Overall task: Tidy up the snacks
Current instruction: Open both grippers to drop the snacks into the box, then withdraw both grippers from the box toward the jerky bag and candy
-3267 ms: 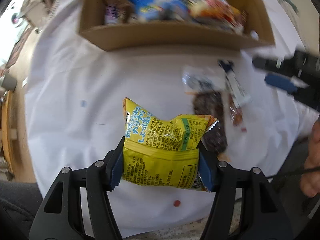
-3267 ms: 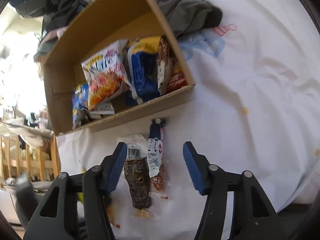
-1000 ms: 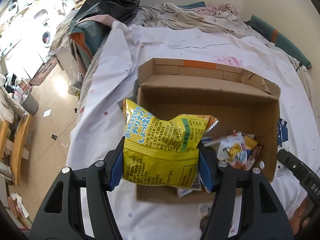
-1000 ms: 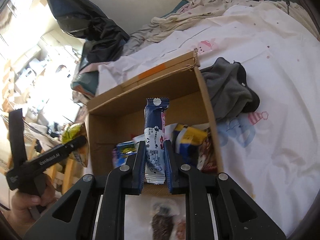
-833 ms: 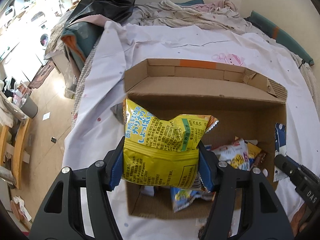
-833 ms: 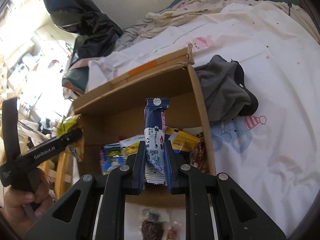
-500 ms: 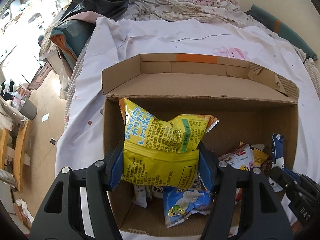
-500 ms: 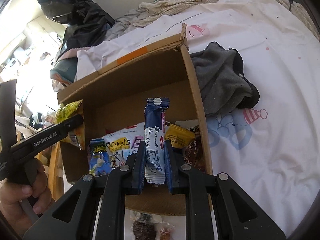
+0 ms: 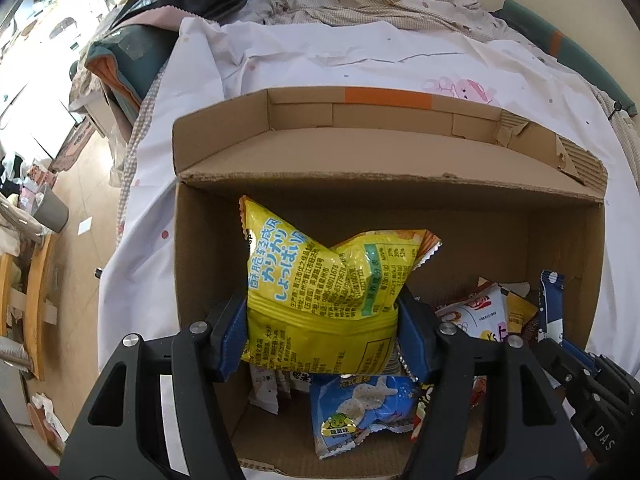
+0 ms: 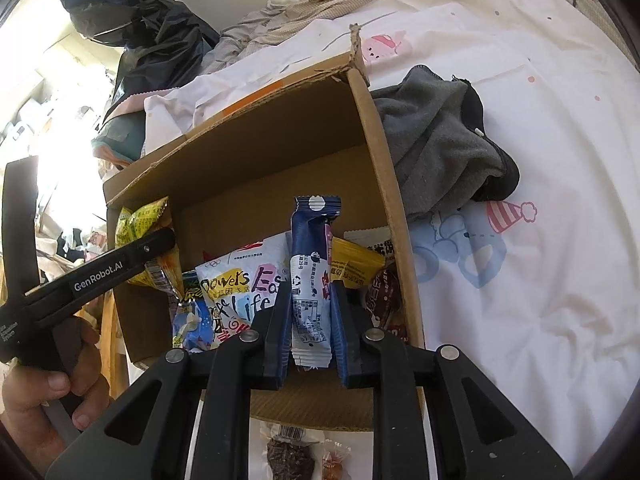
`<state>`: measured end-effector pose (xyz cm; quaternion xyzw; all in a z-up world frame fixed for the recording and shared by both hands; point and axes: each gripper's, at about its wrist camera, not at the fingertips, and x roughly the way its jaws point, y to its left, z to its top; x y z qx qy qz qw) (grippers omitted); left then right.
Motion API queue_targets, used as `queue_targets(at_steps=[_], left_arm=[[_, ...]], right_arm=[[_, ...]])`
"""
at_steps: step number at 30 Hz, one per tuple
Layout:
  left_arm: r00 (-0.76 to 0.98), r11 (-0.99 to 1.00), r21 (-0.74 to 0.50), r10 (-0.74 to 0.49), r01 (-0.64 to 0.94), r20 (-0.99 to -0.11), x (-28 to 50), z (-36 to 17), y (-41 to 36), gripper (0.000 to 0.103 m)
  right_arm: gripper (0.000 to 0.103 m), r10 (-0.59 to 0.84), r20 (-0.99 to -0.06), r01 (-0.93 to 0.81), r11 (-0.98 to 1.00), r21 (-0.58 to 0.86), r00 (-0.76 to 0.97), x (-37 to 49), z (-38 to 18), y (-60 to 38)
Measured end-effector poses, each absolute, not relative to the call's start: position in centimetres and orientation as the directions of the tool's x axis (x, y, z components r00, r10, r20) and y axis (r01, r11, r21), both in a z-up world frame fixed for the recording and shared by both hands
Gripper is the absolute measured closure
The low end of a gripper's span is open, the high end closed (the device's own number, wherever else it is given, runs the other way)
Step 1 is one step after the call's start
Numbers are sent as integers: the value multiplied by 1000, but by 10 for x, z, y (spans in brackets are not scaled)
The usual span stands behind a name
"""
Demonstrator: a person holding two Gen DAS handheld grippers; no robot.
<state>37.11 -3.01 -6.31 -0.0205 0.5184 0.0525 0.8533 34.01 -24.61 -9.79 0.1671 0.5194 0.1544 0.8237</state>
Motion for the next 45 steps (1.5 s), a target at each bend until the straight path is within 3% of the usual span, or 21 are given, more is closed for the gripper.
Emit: queue_targets(at_steps=[4, 9, 14, 17, 19, 21, 22, 45], left_arm=[[449, 993, -5, 50, -120, -892, 368, -64, -28, 41], [451, 995, -11, 38, -104, -892, 364, -63, -31, 31], [493, 997, 9, 46, -77, -869, 356, -55, -35, 13], [497, 997, -4, 34, -76, -867, 352, -51, -33, 12], [498, 997, -10, 31, -79, -867, 350, -49, -32, 12], [502, 996, -12, 32, -84, -864, 347, -47, -31, 12], [504, 996, -15, 30, -85, -863, 346, -46, -30, 12], [554, 993, -31, 37, -112, -832, 265, -17, -8, 12]], right_arm=[[81, 429, -801, -83, 896, 436, 417, 341, -97, -246], [81, 439, -788, -96, 891, 444, 431, 339, -92, -246], [81, 450, -774, -88, 882, 463, 445, 334, -88, -252], [79, 459, -763, -89, 876, 474, 455, 333, -84, -255], [73, 470, -754, -89, 868, 488, 459, 333, -82, -258], [39, 473, -748, -85, 865, 494, 466, 331, -79, -259], [36, 471, -744, -82, 865, 495, 474, 331, -78, -259], [35, 468, -710, -84, 859, 504, 526, 278, -50, -273]])
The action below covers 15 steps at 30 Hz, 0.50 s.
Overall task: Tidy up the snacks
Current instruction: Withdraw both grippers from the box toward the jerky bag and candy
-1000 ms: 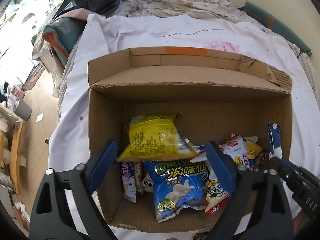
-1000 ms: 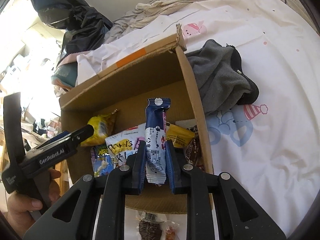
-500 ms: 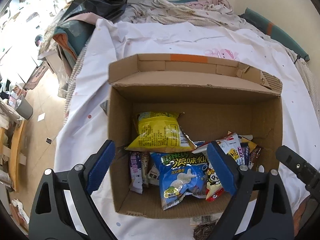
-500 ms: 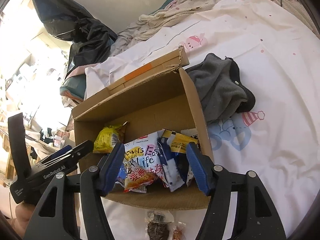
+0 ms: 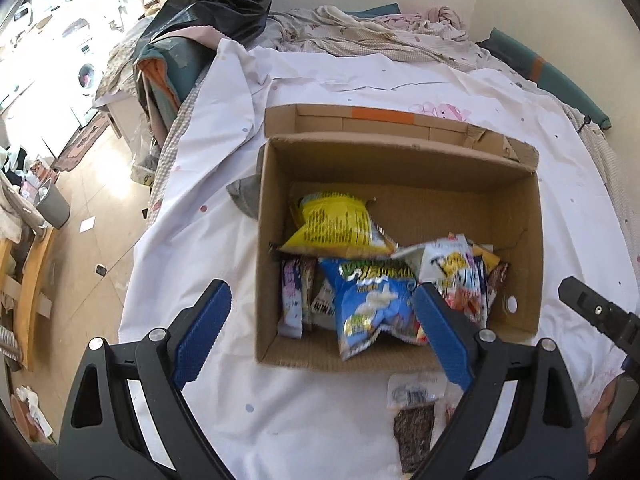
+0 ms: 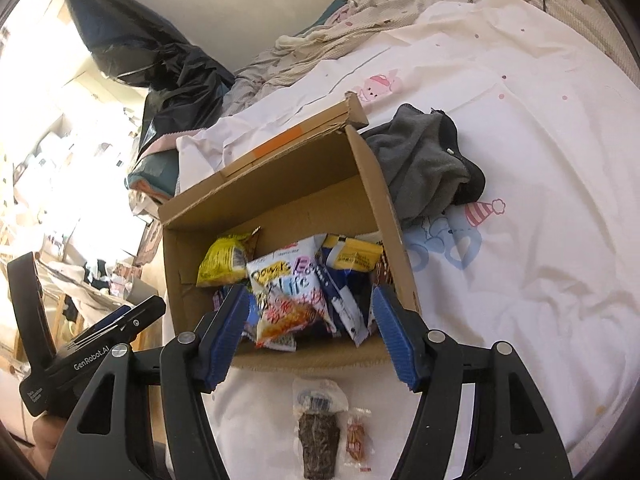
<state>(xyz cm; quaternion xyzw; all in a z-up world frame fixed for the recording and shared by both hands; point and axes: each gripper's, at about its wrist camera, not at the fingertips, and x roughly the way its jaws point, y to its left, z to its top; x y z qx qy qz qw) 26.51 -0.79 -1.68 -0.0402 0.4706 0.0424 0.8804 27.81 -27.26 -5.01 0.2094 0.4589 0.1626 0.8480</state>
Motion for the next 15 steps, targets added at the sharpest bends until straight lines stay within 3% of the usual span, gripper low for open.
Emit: queue_targets(at_steps=[4, 6, 15], left_arm=[[545, 989, -63, 20, -134, -838, 242, -23, -3, 12], [537, 988, -70, 14, -136, -843, 232, -27, -3, 12], [489, 984, -114, -32, -138, -872, 195, -55, -1, 12]], right_arm=[[33, 468, -720, -88, 862, 498, 513, 260, -53, -271], [21, 451, -731, -73, 871, 486, 513, 251, -55, -271], [20, 421, -740, -51, 883, 466, 524, 219, -63, -272]])
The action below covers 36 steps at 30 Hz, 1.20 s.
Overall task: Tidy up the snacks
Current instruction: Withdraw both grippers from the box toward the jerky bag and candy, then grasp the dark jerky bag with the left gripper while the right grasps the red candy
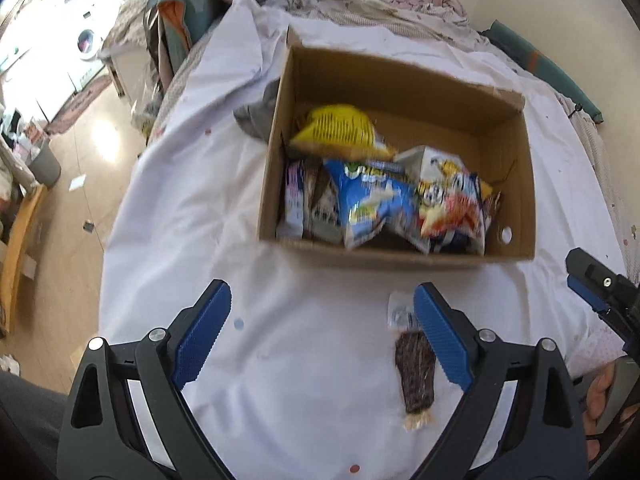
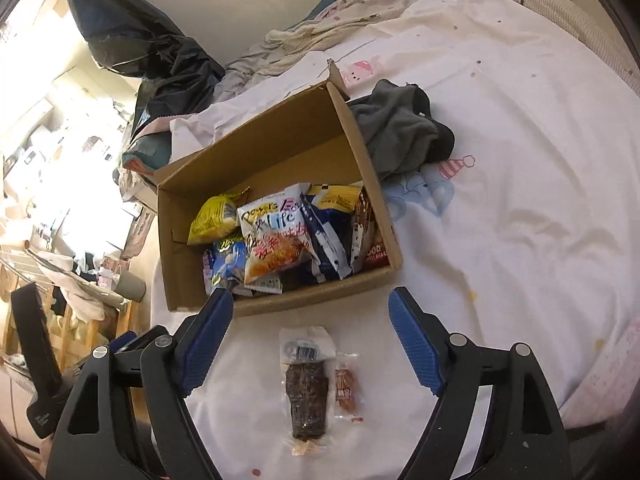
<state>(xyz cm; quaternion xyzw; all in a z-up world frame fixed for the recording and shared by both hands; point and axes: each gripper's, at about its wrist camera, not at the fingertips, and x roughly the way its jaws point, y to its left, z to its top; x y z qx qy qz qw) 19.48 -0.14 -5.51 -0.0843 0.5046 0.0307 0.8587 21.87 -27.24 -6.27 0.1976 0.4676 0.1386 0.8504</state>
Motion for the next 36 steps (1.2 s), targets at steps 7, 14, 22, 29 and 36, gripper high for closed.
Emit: queue_targets(at_steps=[7, 14, 22, 29, 36], left_arm=[[411, 972, -162, -80, -169, -908, 183, -92, -3, 12], [308, 982, -183, -159, -51, -938, 181, -126, -52, 16], [206, 994, -107, -100, -23, -973, 192, -161, -102, 16], [192, 996, -39, -23, -80, -981, 219, -176, -105, 16], [186, 997, 33, 45, -69, -982, 234, -175, -124, 16]], right_arm=[[20, 307, -814, -38, 942, 333, 494, 207, -79, -265], [20, 286, -856, 39, 942, 334, 430, 203, -98, -279], [20, 280, -858, 97, 931, 352, 431, 202, -101, -295], [20, 297, -850, 93, 924, 371, 435, 204, -100, -295], [20, 323, -848, 107, 910, 400, 420, 208, -103, -297]])
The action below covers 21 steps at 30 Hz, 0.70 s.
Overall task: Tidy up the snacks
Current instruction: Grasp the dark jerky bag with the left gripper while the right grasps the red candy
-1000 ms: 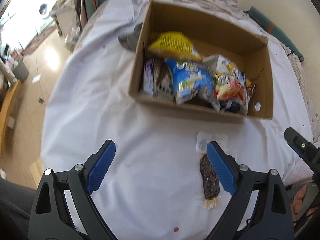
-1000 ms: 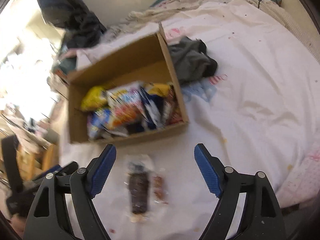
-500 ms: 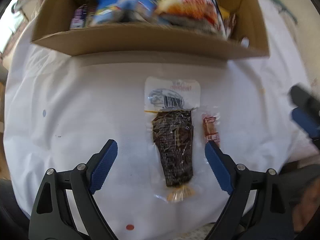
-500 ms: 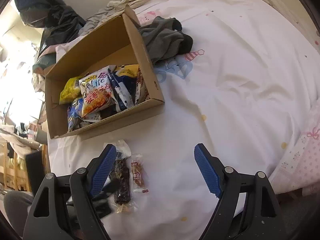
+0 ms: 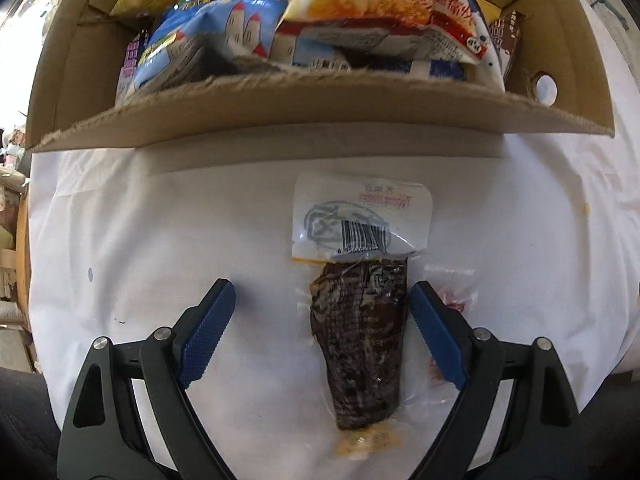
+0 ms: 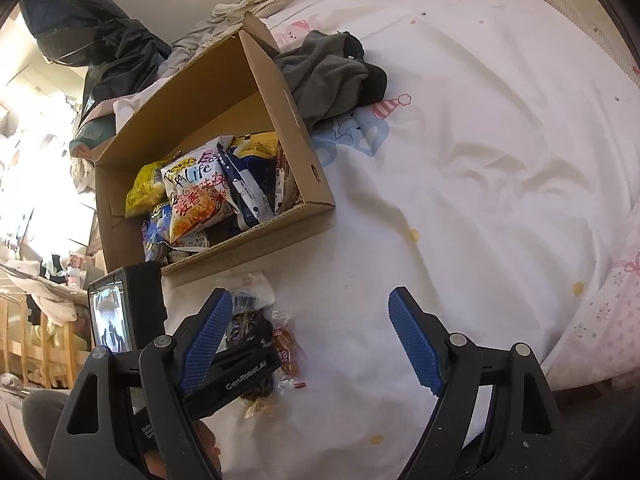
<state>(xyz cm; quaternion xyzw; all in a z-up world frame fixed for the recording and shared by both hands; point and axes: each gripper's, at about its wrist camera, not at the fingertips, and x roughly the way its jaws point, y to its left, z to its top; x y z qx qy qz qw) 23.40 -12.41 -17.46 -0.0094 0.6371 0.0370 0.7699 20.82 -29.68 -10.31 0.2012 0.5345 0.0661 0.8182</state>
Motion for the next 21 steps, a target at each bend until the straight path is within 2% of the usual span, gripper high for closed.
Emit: queue_targets(at_steps=[5, 9, 10, 11, 12, 16, 21], left_arm=[[160, 994, 14, 31, -104, -987, 246, -175, -132, 16], [156, 994, 58, 71, -87, -985, 254, -181, -146, 16], [160, 995, 55, 68, -85, -985, 253, -182, -147, 21], [170, 996, 48, 61, -81, -984, 252, -181, -148, 33], [180, 996, 51, 63, -70, -982, 250, -179, -150, 40], [184, 999, 38, 41, -21, -982, 244, -173, -147, 48], [204, 999, 39, 33, 22, -978, 231, -158, -126, 49]], right_arm=[[20, 333, -843, 124, 900, 418, 422, 210, -103, -300], [20, 344, -840, 144, 889, 435, 420, 209, -105, -305], [20, 346, -839, 147, 886, 439, 420, 209, -105, -307], [20, 349, -838, 151, 884, 443, 420, 209, -105, -308], [20, 352, -837, 153, 881, 447, 419, 210, -106, -308], [20, 365, -835, 162, 872, 461, 412, 211, -108, -309], [20, 372, -834, 155, 872, 464, 407, 211, -108, -305]])
